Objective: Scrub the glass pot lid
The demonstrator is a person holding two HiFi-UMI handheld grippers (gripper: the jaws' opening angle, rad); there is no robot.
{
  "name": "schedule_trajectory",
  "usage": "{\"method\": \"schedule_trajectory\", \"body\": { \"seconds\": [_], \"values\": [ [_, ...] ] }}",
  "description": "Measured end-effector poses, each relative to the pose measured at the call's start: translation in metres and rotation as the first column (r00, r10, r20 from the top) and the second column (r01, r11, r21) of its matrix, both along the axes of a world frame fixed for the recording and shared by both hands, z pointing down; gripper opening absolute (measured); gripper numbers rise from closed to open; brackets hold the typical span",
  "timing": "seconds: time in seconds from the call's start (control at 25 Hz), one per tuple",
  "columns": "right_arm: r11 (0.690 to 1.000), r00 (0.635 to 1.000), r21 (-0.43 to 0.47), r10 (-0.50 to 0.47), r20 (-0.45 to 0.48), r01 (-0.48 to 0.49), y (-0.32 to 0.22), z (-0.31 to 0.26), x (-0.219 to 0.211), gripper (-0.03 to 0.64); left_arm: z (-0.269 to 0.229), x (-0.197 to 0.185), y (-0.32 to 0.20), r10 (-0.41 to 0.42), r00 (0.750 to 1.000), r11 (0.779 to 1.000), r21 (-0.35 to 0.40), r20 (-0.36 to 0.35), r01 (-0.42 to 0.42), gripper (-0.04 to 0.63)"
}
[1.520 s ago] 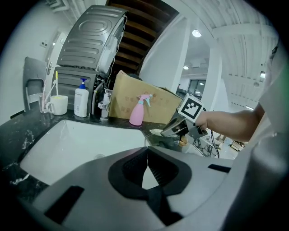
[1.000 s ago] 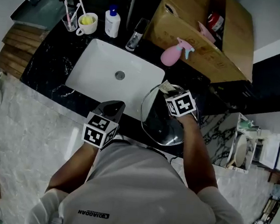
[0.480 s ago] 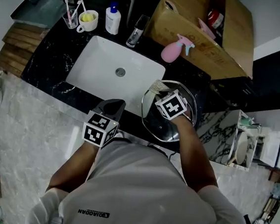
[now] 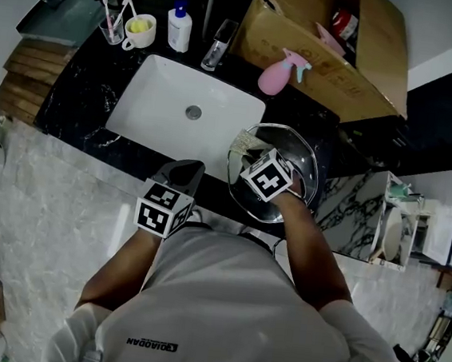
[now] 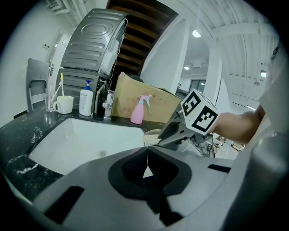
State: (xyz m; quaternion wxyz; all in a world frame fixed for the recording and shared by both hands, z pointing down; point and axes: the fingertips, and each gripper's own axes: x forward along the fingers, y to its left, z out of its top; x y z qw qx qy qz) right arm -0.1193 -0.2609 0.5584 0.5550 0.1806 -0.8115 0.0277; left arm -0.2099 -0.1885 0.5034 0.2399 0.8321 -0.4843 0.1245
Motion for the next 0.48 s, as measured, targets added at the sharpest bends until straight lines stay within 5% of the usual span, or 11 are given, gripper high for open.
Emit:
{"method": "schedule_trajectory", "body": {
  "seconds": [0.48],
  "values": [
    [0.992, 0.994, 0.066, -0.108, -0.002, 0.108, 0.031, 0.005, -0.003, 0.075, 0.001, 0.014, 0.012, 0.028, 1.000, 1.000, 0.000, 0.007, -0.028, 0.015]
  ]
}}
